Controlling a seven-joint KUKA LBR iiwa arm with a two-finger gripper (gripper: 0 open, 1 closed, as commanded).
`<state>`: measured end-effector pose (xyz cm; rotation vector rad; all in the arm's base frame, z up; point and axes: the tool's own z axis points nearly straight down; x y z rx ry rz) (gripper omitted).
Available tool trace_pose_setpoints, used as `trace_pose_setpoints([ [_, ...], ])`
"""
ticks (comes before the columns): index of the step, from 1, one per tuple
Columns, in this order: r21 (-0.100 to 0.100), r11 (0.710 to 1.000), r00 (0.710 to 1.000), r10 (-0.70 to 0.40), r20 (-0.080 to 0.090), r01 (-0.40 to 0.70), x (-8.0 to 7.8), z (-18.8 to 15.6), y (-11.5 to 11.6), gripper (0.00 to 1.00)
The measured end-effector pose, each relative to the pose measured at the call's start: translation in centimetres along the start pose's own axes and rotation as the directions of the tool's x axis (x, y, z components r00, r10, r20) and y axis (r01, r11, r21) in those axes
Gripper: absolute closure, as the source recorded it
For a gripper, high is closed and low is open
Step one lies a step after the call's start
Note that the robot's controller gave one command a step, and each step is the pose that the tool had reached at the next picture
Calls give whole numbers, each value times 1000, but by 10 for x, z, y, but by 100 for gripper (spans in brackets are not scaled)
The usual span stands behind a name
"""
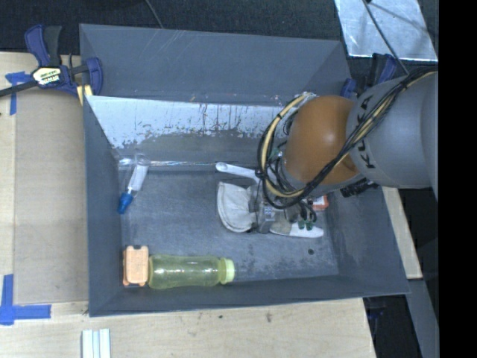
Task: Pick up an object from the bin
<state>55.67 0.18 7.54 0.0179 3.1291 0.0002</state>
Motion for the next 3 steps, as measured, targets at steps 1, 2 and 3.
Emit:
trace_pose_setpoints([
  [1,0,1000,1000,12,-10,-12,-33,-90,13,100],
  [2,0,1000,1000,12,-10,-12,-33,-90,13,100],
  [3,0,1000,1000,0,-10,0,-31,-182,-1,100],
])
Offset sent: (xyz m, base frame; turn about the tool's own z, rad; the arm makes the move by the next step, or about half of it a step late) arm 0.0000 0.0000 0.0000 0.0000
